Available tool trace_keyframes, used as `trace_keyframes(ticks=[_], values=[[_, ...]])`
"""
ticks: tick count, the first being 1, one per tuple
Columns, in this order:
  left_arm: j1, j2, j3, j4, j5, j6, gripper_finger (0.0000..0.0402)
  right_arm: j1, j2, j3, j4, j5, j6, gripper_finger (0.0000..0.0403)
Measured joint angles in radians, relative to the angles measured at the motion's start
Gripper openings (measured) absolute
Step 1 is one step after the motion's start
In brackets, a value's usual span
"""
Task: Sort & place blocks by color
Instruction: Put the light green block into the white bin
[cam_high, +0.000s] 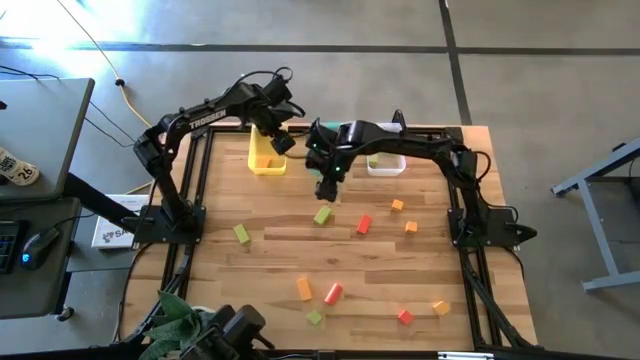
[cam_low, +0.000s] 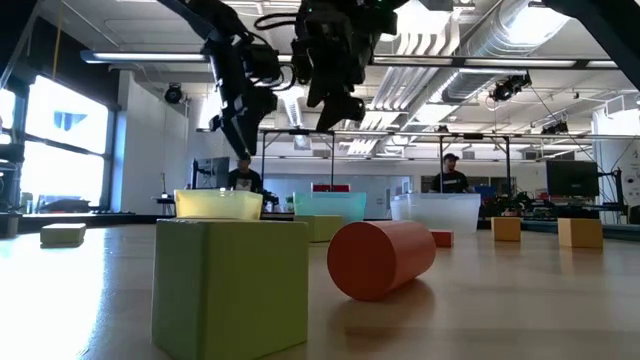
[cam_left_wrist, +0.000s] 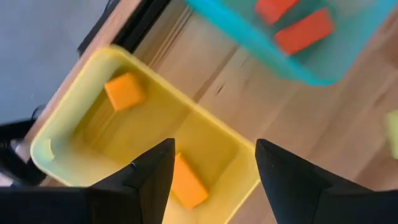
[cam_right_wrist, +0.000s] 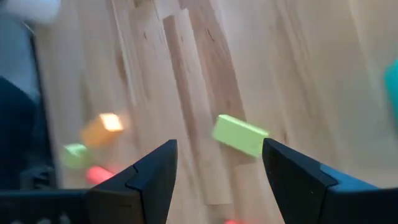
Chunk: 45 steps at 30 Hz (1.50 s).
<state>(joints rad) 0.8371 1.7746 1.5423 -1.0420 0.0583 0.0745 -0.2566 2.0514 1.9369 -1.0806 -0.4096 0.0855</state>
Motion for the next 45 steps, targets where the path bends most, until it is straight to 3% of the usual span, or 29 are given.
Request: trace_keyframes(ticks=[10, 17, 31, 38, 45], values=[[0.0, -0.098, 0.081, -0.067, 0.034, 0.011, 0.0209, 0.093, 0.007, -0.001, 0.006, 0.138, -0.53, 0.0222], [-0.029, -0.221, 0.086, -0.095, 0.041, -0.068, 0.0209, 0.123, 0.04, -0.003, 0.033, 0.198, -0.711, 0.0222], [-0.11, -0.456, 0.086, -0.139, 0.158, -0.345, 0.0209, 0.155, 0.182, -0.003, 0.02, 0.205, -0.794, 0.0222], [-0.171, -0.518, 0.086, -0.149, 0.157, -0.409, 0.0209, 0.166, 0.253, -0.003, 0.015, 0.35, -0.801, 0.0222], [-0.228, -0.525, 0.086, -0.151, 0.14, -0.415, 0.0209, 0.166, 0.296, -0.003, -0.002, 0.384, -0.768, 0.0215]])
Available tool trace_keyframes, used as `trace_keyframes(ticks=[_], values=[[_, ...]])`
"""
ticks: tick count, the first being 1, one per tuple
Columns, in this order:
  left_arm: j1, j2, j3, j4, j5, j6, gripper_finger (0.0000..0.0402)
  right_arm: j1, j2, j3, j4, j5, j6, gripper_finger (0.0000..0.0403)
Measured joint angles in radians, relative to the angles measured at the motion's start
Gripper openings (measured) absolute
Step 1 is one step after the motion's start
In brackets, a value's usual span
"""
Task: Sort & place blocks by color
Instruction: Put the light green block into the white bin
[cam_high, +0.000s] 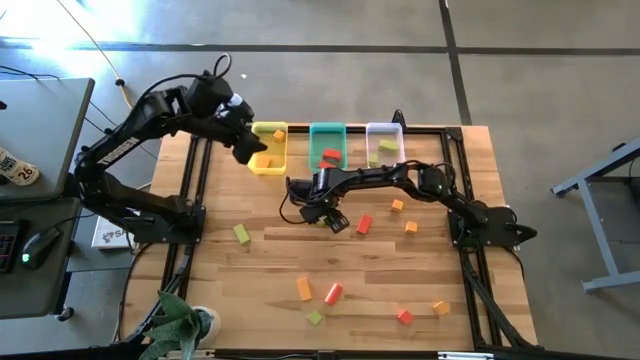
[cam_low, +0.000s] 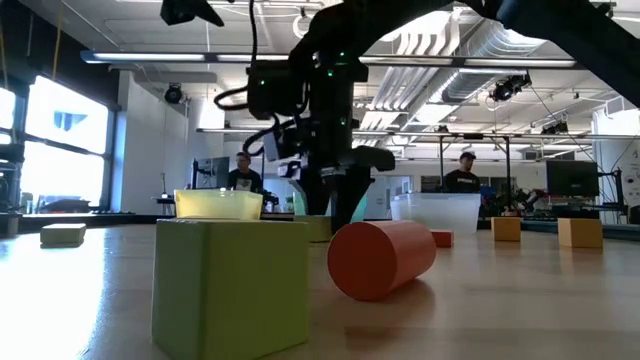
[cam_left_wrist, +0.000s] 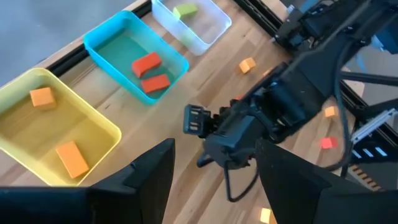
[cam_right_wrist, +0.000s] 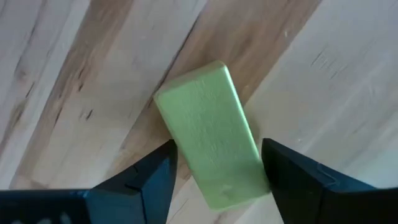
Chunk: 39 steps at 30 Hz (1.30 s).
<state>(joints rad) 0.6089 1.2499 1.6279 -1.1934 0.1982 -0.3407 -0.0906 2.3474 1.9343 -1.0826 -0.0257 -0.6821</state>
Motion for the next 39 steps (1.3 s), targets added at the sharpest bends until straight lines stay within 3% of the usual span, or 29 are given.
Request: trace_keyframes(ticks=[8, 20, 27, 34, 39], values=[[-0.037, 0.0, -0.04, 0.0, -0.002, 0.003, 0.0209, 0.0, -0.003, 0.0, -0.02, -0.024, 0.088, 0.0101], [-0.041, 0.011, -0.044, -0.003, -0.06, 0.092, 0.0209, -0.007, -0.035, 0.0, -0.085, -0.052, 0.448, 0.0102], [-0.041, 0.011, -0.044, -0.003, -0.072, 0.176, 0.0209, -0.008, -0.11, 0.0, -0.101, 0.006, 0.623, 0.0102], [-0.041, 0.011, -0.045, -0.003, -0.075, 0.264, 0.0209, -0.022, -0.197, 0.0, -0.122, 0.13, 0.76, 0.0102], [-0.041, 0.011, -0.045, -0.003, -0.075, 0.33, 0.0209, -0.049, -0.258, 0.0, -0.212, 0.324, 0.891, 0.0102]])
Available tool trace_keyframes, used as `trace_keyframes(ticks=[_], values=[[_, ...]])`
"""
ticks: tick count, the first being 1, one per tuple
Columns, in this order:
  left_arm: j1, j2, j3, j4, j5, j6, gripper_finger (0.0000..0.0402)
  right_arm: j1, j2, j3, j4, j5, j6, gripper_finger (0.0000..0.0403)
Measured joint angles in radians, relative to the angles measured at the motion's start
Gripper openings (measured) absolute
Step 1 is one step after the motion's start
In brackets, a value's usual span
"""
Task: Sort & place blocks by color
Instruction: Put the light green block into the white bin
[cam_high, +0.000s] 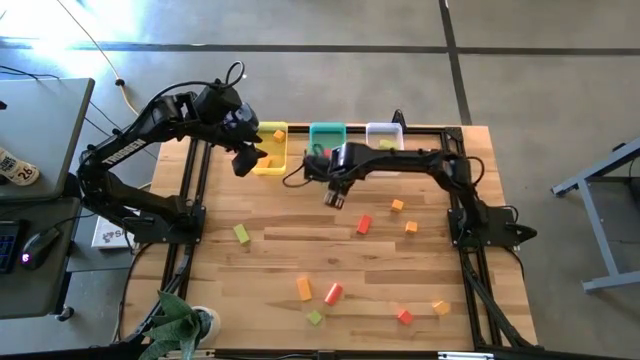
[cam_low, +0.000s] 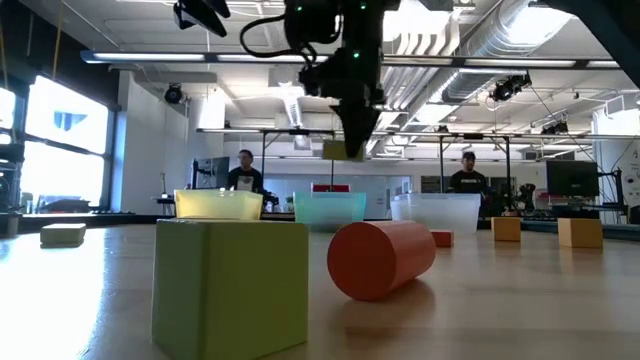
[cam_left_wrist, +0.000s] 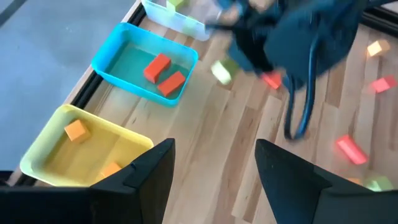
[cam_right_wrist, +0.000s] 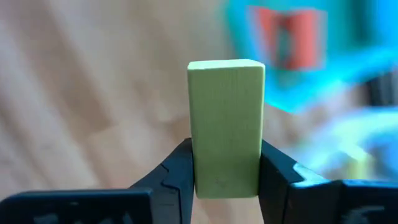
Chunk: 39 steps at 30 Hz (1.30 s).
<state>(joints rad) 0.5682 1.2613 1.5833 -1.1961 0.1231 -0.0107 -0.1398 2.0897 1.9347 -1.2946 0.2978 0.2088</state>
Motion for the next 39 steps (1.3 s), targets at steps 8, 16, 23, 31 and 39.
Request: trace_keyframes(ticks=[8, 16, 23, 31, 39], values=[[0.0, 0.0, 0.0, 0.001, 0.0, 0.015, 0.0209, -0.106, -0.088, 0.001, -0.128, 0.143, 0.156, 0.0102], [0.0, 0.0, 0.0, 0.001, 0.0, 0.038, 0.0209, -0.239, -0.102, -0.003, -0.217, 0.134, 0.253, 0.0102], [0.0, 0.0, 0.0, 0.009, 0.001, 0.044, 0.0209, -0.371, -0.104, -0.09, -0.194, 0.005, 0.204, 0.0102], [0.0, 0.0, 0.0, 0.036, 0.001, 0.041, 0.0209, -0.465, -0.102, -0.26, -0.082, -0.091, 0.056, 0.0102], [0.0, 0.0, 0.0, 0.042, 0.001, 0.041, 0.0209, -0.509, -0.102, -0.35, 0.0, -0.14, -0.057, 0.0103]])
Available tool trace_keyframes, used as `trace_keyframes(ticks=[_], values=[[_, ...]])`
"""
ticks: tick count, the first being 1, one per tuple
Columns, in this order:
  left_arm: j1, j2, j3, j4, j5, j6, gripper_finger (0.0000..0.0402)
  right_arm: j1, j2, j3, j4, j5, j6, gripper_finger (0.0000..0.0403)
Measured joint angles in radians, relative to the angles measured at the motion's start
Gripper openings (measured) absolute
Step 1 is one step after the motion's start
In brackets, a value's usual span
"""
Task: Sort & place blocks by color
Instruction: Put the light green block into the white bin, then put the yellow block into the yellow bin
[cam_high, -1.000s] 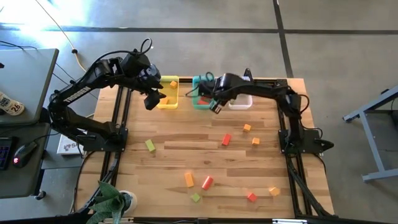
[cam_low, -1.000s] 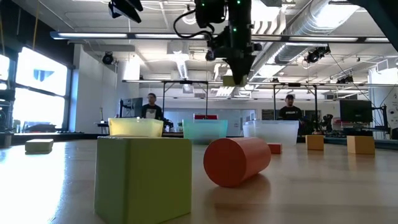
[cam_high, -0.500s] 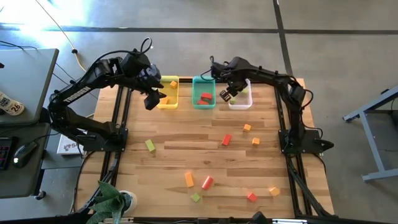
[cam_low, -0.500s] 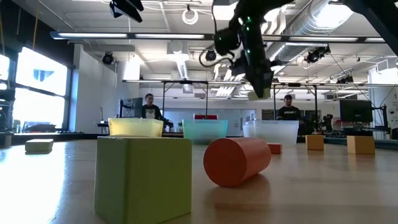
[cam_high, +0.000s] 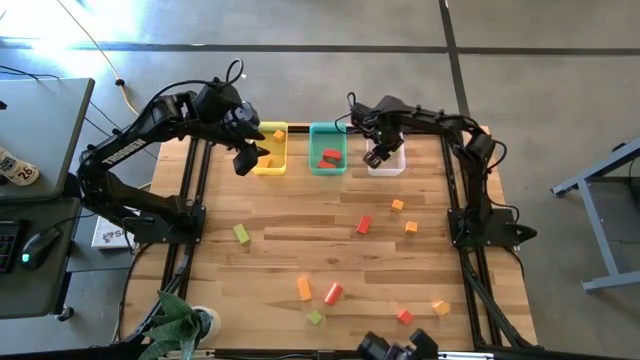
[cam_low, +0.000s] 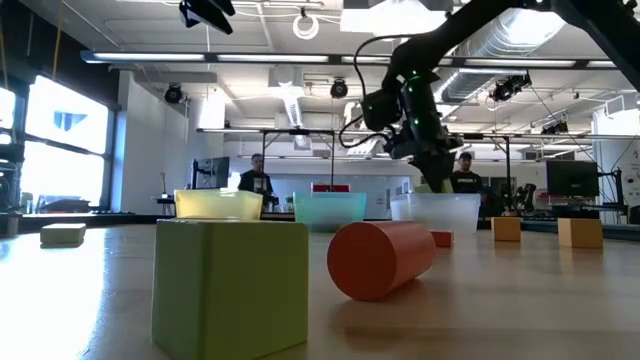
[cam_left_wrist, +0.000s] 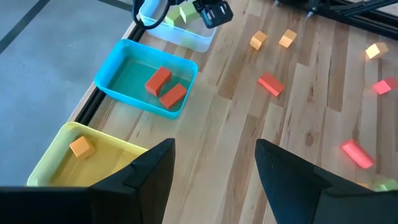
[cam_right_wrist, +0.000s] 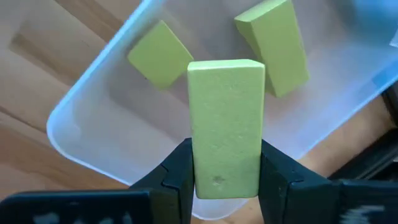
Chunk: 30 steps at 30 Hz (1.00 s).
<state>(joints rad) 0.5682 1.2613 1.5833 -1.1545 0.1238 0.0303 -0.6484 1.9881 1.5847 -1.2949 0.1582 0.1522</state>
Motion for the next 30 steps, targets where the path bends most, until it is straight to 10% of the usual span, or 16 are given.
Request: trace_keyframes(ticks=[9, 30], values=[[0.0, 0.015, 0.0, 0.0, 0.0, 0.0, 0.0209, -0.009, 0.0, -0.016, -0.002, 0.024, -0.022, 0.0224], [-0.14, 0.208, -0.001, 0.0, 0.001, 0.241, 0.0209, 0.074, -0.369, -0.015, 0.002, 0.025, 0.294, 0.0215]])
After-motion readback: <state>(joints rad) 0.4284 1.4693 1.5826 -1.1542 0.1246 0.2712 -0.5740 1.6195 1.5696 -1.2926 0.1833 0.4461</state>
